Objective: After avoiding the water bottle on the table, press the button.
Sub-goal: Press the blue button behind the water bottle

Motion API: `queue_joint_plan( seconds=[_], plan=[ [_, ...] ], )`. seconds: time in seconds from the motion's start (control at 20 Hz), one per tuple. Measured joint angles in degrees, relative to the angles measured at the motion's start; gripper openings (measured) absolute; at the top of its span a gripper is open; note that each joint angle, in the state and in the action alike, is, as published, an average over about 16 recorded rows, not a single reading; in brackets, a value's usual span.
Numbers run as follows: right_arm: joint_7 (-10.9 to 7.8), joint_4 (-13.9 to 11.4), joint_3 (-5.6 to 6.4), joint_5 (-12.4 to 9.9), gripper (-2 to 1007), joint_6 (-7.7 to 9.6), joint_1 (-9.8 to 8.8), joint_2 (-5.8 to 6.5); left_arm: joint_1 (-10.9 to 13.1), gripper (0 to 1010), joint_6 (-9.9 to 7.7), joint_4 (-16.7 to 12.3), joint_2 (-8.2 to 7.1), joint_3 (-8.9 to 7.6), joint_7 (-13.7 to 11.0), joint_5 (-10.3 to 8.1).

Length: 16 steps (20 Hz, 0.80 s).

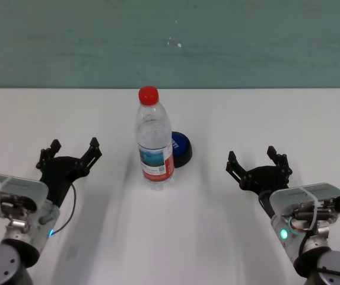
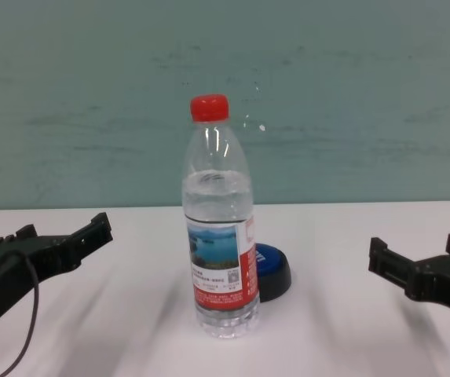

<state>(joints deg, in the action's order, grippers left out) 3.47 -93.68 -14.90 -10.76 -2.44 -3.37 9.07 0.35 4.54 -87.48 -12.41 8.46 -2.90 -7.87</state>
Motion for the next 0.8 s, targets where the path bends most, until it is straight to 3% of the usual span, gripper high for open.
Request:
queue_joint_plan(
  seconds=[0.8],
  plan=[
    [0.00,0.0,0.00,0.0,1004,0.00,0.00,0.00,0.0,1010,0.00,0.0,0.00,0.00,0.0,0.00]
  ],
)
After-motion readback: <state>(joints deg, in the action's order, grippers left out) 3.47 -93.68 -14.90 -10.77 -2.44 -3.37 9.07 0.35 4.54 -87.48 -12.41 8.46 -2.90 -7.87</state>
